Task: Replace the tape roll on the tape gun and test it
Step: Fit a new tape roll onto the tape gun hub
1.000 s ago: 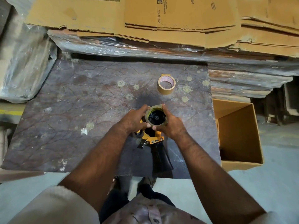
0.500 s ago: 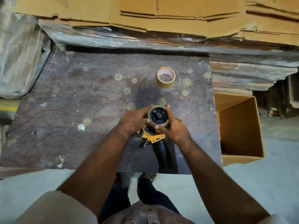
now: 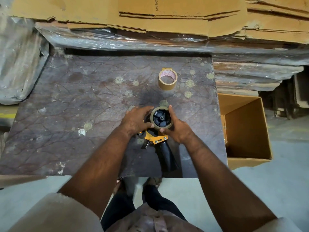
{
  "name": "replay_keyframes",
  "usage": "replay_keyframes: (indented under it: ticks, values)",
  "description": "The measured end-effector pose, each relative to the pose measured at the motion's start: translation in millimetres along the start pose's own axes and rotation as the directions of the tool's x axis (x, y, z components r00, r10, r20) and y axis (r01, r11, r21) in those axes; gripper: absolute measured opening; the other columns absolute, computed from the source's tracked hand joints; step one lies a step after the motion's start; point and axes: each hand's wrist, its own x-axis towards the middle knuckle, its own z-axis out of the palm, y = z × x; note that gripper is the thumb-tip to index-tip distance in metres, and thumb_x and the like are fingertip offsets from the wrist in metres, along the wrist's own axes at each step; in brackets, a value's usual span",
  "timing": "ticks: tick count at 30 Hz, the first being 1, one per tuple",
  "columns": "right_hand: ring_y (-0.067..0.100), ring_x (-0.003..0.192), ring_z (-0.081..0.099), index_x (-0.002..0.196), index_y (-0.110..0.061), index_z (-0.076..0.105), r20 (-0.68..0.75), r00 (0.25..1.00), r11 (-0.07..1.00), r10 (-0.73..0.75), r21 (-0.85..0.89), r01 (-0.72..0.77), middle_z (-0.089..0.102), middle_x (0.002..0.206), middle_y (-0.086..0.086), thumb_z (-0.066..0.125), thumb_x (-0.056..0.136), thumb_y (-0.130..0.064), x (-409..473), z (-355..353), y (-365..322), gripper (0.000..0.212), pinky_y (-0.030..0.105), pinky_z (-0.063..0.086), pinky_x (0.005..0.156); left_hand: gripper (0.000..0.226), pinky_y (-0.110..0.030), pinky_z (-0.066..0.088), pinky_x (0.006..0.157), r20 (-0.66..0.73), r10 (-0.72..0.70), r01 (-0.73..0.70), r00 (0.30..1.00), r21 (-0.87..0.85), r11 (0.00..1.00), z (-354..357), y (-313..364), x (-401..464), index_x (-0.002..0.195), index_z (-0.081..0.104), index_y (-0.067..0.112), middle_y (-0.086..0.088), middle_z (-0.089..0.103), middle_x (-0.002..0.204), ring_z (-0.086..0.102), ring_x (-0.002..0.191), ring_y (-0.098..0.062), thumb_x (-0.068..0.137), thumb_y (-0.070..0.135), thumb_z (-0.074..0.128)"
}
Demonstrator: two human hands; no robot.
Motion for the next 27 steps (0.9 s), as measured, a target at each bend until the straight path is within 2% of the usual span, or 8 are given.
replay_keyframes:
  ticks: [3, 6, 10, 14, 17, 21, 24, 27]
  values:
    - [0.036, 0.134, 0.051, 0.156, -0.048, -0.007, 0.071, 0.997, 0.999, -0.012, -0.042, 0.015, 0.052, 0.150, 0.012, 0.075, 0.085, -0.045, 6.4, -13.9, -0.7, 0.108, 0.039, 0.038, 0.110, 0.079, -0.047, 0.030, 0.111, -0.180, -0.024, 0.044, 0.983, 0.109, 0.993, 7.5, 7.0, -20.3, 0.147, 0.044, 0.034, 0.007, 0.044, 0.155, 0.035, 0.143, -0.017, 0.078, 0.052, 0.078]
    - [0.036, 0.136, 0.049, 0.157, -0.046, -0.005, 0.075, 0.997, 0.998, -0.015, -0.053, 0.019, 0.051, 0.151, 0.013, 0.075, 0.085, -0.046, 6.1, -17.7, -1.3, 0.108, 0.037, 0.037, 0.110, 0.085, -0.052, 0.032, 0.111, -0.298, -0.144, 0.142, 0.944, -0.027, 0.989, 22.1, 2.5, -44.1, 0.149, 0.040, 0.031, 0.003, 0.032, 0.160, 0.029, 0.146, -0.021, 0.077, 0.057, 0.077]
    - [0.034, 0.136, 0.050, 0.158, -0.042, -0.004, 0.048, 0.998, 0.999, -0.042, -0.023, 0.043, 0.053, 0.150, 0.010, 0.076, 0.084, -0.045, 2.6, -12.5, 0.2, 0.109, 0.036, 0.039, 0.111, 0.086, -0.046, 0.046, 0.107, -0.265, -0.224, 0.140, 0.938, -0.300, 0.944, 37.4, -13.8, -62.5, 0.145, 0.044, 0.018, -0.006, 0.052, 0.142, 0.050, 0.131, -0.026, 0.074, 0.044, 0.085]
    - [0.030, 0.140, 0.045, 0.160, -0.034, 0.000, -0.025, 0.997, 0.997, -0.067, 0.036, 0.068, 0.049, 0.153, 0.006, 0.072, 0.081, -0.051, -4.5, -4.5, 4.1, 0.108, 0.045, 0.038, 0.115, 0.080, -0.046, 0.053, 0.101, -0.242, -0.236, 0.143, 0.941, -0.348, 0.927, 30.9, -16.3, -57.8, 0.141, 0.049, 0.021, -0.002, 0.065, 0.131, 0.061, 0.119, -0.023, 0.073, 0.035, 0.088]
    - [0.029, 0.147, 0.035, 0.161, -0.026, 0.007, -0.140, 0.989, 0.993, -0.040, 0.105, 0.055, 0.034, 0.162, 0.008, 0.073, 0.084, -0.046, -12.0, 0.3, 8.5, 0.104, 0.046, 0.034, 0.118, 0.083, -0.047, 0.049, 0.106, -0.235, -0.204, 0.123, 0.950, -0.319, 0.940, 20.3, -19.5, -45.7, 0.145, 0.048, 0.024, -0.002, 0.063, 0.138, 0.059, 0.125, -0.024, 0.073, 0.032, 0.089]
    - [0.031, 0.145, 0.037, 0.161, -0.026, 0.013, -0.197, 0.980, 0.995, -0.036, 0.080, 0.053, 0.036, 0.159, 0.011, 0.071, 0.090, -0.040, -21.8, 6.9, 10.8, 0.093, 0.042, 0.034, 0.114, 0.089, -0.052, 0.044, 0.109, -0.211, -0.084, 0.037, 0.974, -0.221, 0.975, 11.6, -23.5, -35.9, 0.149, 0.039, 0.033, -0.003, 0.048, 0.148, 0.047, 0.135, -0.025, 0.073, 0.051, 0.080]
    - [0.031, 0.140, 0.043, 0.160, -0.026, 0.019, -0.223, 0.973, 0.995, -0.056, 0.065, 0.072, 0.044, 0.153, 0.012, 0.070, 0.091, -0.036, -20.5, 8.1, 7.4, 0.087, 0.038, 0.036, 0.110, 0.066, -0.060, 0.032, 0.113, -0.244, -0.080, 0.069, 0.967, -0.053, 0.996, 3.4, -9.7, -26.5, 0.137, 0.051, 0.041, 0.000, 0.033, 0.157, 0.031, 0.144, -0.023, 0.076, 0.050, 0.075]
    - [0.028, 0.135, 0.046, 0.157, -0.030, 0.028, -0.229, 0.967, 0.993, -0.115, 0.004, 0.120, 0.047, 0.148, 0.010, 0.068, 0.092, -0.032, -19.4, 8.4, 1.5, 0.077, 0.032, 0.035, 0.104, 0.049, -0.061, 0.019, 0.114, -0.176, -0.076, 0.096, 0.981, 0.109, 0.989, -0.6, 7.5, -14.4, 0.123, 0.060, 0.041, 0.003, 0.017, 0.166, 0.013, 0.152, -0.021, 0.077, 0.042, 0.076]
